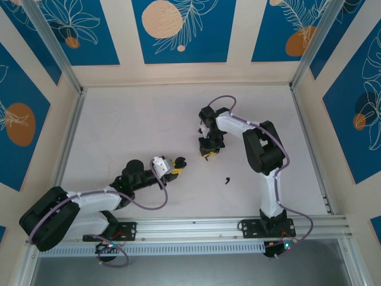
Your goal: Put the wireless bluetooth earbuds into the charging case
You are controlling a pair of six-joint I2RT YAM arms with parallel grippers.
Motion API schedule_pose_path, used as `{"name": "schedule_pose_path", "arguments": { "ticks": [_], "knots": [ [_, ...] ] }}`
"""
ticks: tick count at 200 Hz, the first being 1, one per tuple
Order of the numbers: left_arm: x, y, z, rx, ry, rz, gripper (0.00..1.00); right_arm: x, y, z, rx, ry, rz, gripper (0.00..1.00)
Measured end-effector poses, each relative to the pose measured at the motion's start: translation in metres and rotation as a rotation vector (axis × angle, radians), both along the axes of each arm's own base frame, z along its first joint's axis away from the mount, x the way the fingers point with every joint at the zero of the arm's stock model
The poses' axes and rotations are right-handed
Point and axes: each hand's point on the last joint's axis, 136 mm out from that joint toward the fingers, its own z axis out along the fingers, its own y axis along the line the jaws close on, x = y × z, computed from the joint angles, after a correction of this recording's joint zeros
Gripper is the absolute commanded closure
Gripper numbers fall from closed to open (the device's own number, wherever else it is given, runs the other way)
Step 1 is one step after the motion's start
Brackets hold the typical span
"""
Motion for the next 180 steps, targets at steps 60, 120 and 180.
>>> {"name": "schedule_pose_path", "arguments": {
  "ticks": [60, 120, 180],
  "knots": [
    [0.007, -0.008, -0.033, 0.03, 0.045, -0.007, 0.87, -0.003, 0.003, 0.002, 0.094, -0.11, -0.022, 0.76],
    [0.019, -0.025, -0.07, 0.044, 0.066, 0.0, 0.87, -0.015, 0.007, 0.004, 0.231, -0.205, -0.036, 0.77],
    [0.035, -0.05, -0.052, -0.016, -0.005, -0.013, 0.87, -0.023, 0.01, 0.036, 0.385, -0.378, -0.062, 0.77]
  ]
}}
